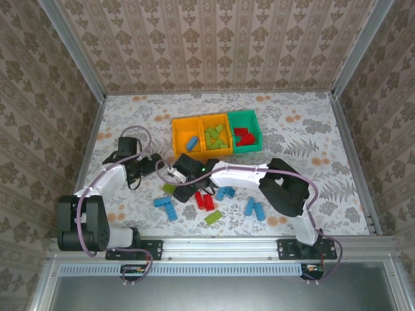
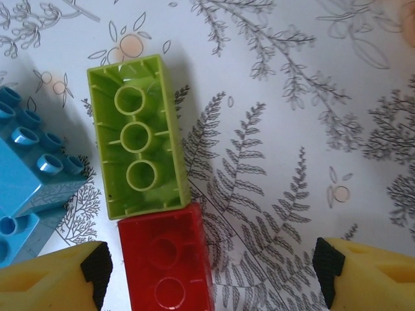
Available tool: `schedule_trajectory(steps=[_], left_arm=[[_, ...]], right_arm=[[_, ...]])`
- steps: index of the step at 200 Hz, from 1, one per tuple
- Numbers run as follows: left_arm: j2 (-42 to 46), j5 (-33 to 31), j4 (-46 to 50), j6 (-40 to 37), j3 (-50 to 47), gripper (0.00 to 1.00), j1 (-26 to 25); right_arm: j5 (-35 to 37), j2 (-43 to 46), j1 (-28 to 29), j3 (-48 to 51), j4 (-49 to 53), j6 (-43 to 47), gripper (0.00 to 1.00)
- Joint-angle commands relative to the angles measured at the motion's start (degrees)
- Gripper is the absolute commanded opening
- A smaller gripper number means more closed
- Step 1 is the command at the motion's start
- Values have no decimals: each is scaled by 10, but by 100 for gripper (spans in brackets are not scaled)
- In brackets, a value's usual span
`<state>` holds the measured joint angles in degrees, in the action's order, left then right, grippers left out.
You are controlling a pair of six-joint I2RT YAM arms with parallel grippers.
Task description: Sort the legos into containers by color
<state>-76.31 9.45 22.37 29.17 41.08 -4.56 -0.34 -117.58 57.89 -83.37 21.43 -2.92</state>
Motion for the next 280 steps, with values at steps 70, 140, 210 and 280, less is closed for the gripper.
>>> schedule_trajectory(steps=[70,140,210,280], left_arm=[[-1,26,-6,-10,-10,100,16],[2,29,-3,-10,-11,100,9],[-6,14,-8,-9,-9,100,-30],[-22,10,-4,-12,9,100,-49]], right_arm=[[12,-58,21,-50,71,31,57],[60,32,4,-12,27,-8,34],[117,181,-192,73,-7,-163,34],[116,78,-335,-29,119,-241,34]])
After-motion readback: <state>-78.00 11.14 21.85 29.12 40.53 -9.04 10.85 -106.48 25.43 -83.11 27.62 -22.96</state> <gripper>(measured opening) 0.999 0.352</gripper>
